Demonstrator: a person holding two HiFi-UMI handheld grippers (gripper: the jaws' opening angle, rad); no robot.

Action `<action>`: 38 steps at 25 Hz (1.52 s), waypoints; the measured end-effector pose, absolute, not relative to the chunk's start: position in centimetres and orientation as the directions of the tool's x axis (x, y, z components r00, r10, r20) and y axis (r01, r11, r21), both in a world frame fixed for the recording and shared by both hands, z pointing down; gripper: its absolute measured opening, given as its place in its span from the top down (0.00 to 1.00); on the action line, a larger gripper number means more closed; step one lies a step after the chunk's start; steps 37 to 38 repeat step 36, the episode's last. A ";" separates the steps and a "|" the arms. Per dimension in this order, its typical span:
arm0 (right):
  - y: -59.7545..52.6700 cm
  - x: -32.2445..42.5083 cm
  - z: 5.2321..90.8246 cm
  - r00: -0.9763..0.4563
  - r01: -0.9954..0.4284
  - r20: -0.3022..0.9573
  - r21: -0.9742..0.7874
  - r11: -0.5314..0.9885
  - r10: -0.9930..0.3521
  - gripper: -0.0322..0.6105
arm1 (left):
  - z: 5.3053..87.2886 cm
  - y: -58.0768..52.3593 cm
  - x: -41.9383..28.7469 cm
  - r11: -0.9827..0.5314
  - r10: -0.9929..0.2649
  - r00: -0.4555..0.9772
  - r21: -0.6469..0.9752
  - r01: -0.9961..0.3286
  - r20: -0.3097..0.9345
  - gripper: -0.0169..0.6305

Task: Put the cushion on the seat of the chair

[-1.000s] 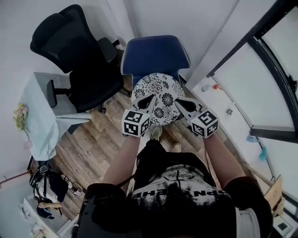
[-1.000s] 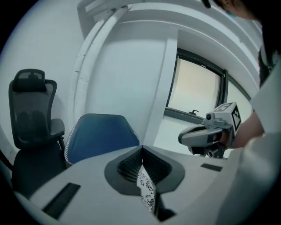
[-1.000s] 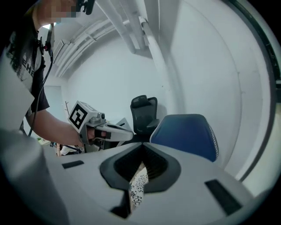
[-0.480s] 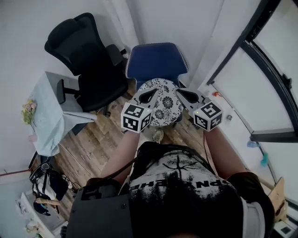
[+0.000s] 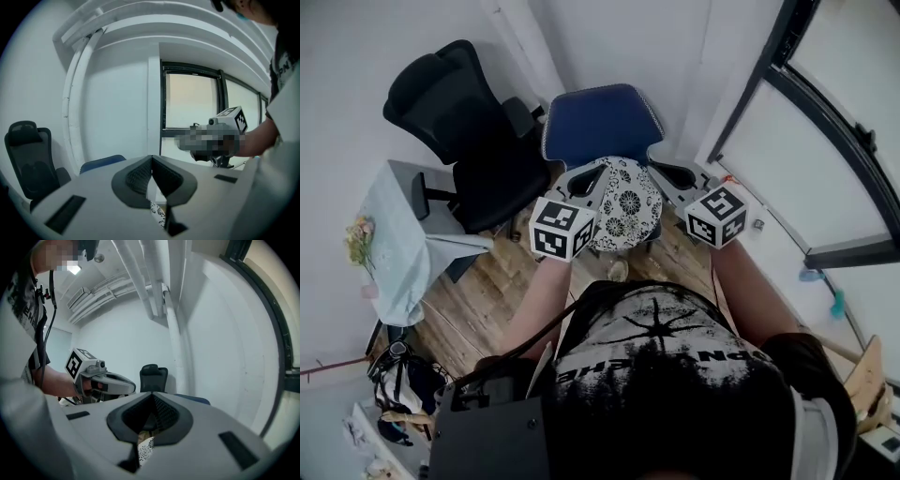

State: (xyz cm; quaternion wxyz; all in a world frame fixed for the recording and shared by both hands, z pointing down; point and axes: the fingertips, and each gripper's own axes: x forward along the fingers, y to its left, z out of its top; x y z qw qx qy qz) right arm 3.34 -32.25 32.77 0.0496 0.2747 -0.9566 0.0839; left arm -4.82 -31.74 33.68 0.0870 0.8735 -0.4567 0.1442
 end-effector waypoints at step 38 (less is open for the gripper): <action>-31.5 3.1 31.8 -0.849 -0.521 0.159 -0.096 0.848 -0.503 0.92 | 32.6 -30.5 -4.4 -0.530 -0.805 0.523 0.058 -0.846 0.279 0.95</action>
